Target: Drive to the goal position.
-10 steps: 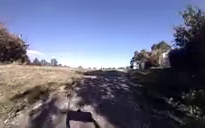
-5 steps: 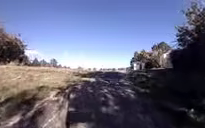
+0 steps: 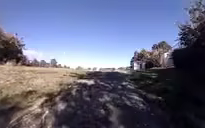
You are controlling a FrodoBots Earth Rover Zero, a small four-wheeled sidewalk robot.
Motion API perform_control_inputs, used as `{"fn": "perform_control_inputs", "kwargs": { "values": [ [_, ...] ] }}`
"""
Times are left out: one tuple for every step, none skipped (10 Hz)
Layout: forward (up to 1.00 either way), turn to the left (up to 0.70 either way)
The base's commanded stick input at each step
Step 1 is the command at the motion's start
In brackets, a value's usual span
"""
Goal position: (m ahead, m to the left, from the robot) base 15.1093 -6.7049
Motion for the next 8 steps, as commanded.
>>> {"fn": "perform_control_inputs", "kwargs": {
  "values": [
    [1.00, 0.01],
    [1.00, 0.01],
    [1.00, 0.01],
    [1.00, 0.01],
    [1.00, 0.01],
    [1.00, 0.01],
    [1.00, 0.01],
    [1.00, 0.01]
  ]
}}
